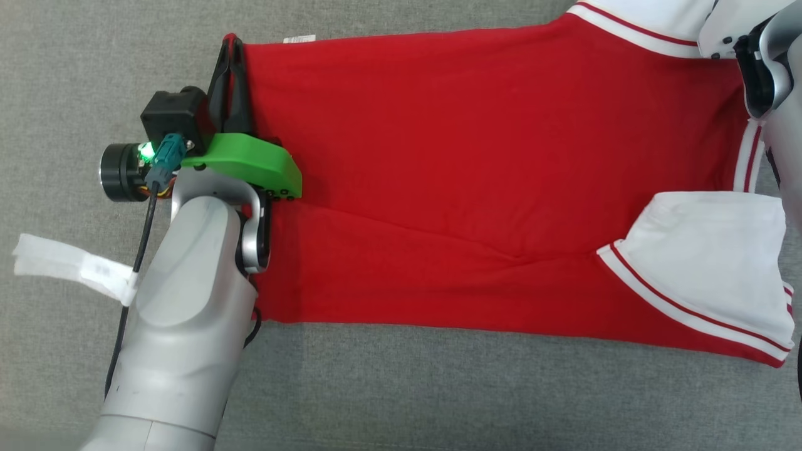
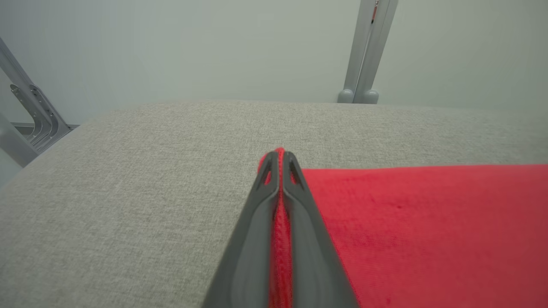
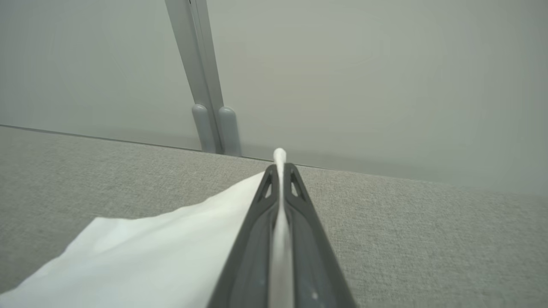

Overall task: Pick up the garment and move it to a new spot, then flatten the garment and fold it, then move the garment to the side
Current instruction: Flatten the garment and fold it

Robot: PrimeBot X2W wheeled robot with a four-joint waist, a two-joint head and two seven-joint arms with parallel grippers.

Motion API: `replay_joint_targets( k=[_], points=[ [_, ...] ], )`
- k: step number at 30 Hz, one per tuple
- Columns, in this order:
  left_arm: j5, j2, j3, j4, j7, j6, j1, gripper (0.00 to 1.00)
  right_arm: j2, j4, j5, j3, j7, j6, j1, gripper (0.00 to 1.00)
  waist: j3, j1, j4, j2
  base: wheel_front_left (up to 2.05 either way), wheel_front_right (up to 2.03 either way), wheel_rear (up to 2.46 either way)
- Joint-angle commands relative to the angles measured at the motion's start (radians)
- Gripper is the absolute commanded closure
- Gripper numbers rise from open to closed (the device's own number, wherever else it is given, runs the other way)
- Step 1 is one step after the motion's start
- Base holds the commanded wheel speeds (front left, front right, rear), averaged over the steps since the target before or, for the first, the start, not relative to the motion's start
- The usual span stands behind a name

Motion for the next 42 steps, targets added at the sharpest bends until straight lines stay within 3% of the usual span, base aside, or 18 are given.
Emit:
replay_joint_targets(
  k=[1, 6, 7, 16, 24, 34, 35, 36, 37, 38, 39, 40, 41, 42],
  points=[
    [0.007, 0.006, 0.013, 0.004, 0.001, -0.005, 0.023, 1.0, 0.002, -0.016, -0.005, -0.007, -0.008, -0.002, 0.019, 1.0, -0.021, -0.0001, -0.015, 0.0, 0.0, 0.0, 0.0],
    [0.038, 0.006, 0.054, 0.007, 0.001, -0.022, 0.06, 1.0, 0.009, -0.152, 0.017, -0.045, -0.009, -0.002, 0.118, 1.0, -0.07, -0.0001, -0.046, 0.0, 0.0, 0.0, 0.0],
    [0.064, 0.007, 0.091, 0.007, 0.001, -0.037, 0.111, 1.0, 0.02, -0.282, 0.042, -0.064, -0.009, -0.002, 0.252, 1.0, -0.123, -0.0001, -0.077, 0.0, 0.0, 0.0, 0.0],
    [0.104, 0.007, 0.162, -0.004, 0.001, -0.07, 0.277, 1.0, 0.045, -0.517, 0.13, -0.084, -0.009, -0.002, 0.594, 1.0, -0.246, -0.0001, -0.134, 0.0, 0.0, 0.0, 0.0],
    [0.113, 0.006, 0.17, 0.008, 0.001, -0.089, 0.4, 1.0, 0.083, -0.581, 0.178, -0.104, -0.009, -0.002, 0.79, 1.0, -0.311, -0.0001, -0.16, 0.0, 0.0, 0.0, 0.0],
    [0.068, 0.005, 0.136, -0.001, 0.001, -0.064, 0.5, 1.0, 0.119, -0.55, 0.182, -0.118, -0.009, -0.002, 0.893, 1.0, -0.349, -0.0001, -0.165, 0.0, 0.0, 0.0, 0.0],
    [0.063, 0.005, 0.134, -0.003, 0.001, -0.059, 0.508, 0.87, 0.122, -0.547, 0.179, -0.12, -0.009, -0.002, 0.897, 1.0, -0.351, -0.0001, -0.164, 0.0, 0.0, 0.0, 0.0],
    [0.062, 0.005, 0.131, -0.005, 0.001, -0.058, 0.512, 0.84, 0.125, -0.542, 0.176, -0.122, -0.009, -0.002, 0.902, 1.0, -0.353, -0.0001, -0.163, 0.0, 0.0, 0.0, 0.0],
    [0.059, 0.005, 0.127, -0.007, 0.001, -0.057, 0.518, 0.67, 0.13, -0.533, 0.174, -0.124, -0.009, -0.002, 0.91, 1.0, -0.355, -0.0001, -0.161, 0.0, 0.0, 0.0, 0.0],
    [0.058, 0.005, 0.126, -0.01, 0.001, -0.051, 0.522, 0.23, 0.132, -0.526, 0.174, -0.126, -0.009, -0.002, 0.912, 1.0, -0.356, -0.0001, -0.16, 0.0, 0.0, 0.0, 0.0],
    [0.055, 0.005, 0.126, -0.014, 0.001, -0.046, 0.527, 0.0, 0.134, -0.517, 0.173, -0.128, -0.009, -0.002, 0.913, 1.0, -0.357, -0.0001, -0.159, 0.0, 0.0, 0.0, 0.0],
    [0.053, 0.005, 0.125, -0.019, 0.001, -0.041, 0.531, 0.0, 0.136, -0.511, 0.176, -0.132, -0.009, -0.002, 0.912, 0.71, -0.356, -0.0001, -0.158, 0.0, 0.0, 0.0, 0.0],
    [0.053, 0.005, 0.126, -0.028, 0.001, -0.035, 0.535, 0.0, 0.138, -0.504, 0.179, -0.138, -0.009, -0.002, 0.91, 0.55, -0.356, -0.0001, -0.157, 0.0, 0.0, 0.0, 0.0],
    [0.055, 0.005, 0.127, -0.036, 0.001, -0.03, 0.538, 0.0, 0.14, -0.501, 0.179, -0.142, -0.009, -0.002, 0.907, 0.0, -0.355, -0.0001, -0.155, 0.0, 0.0, 0.0, 0.0]
  ],
)
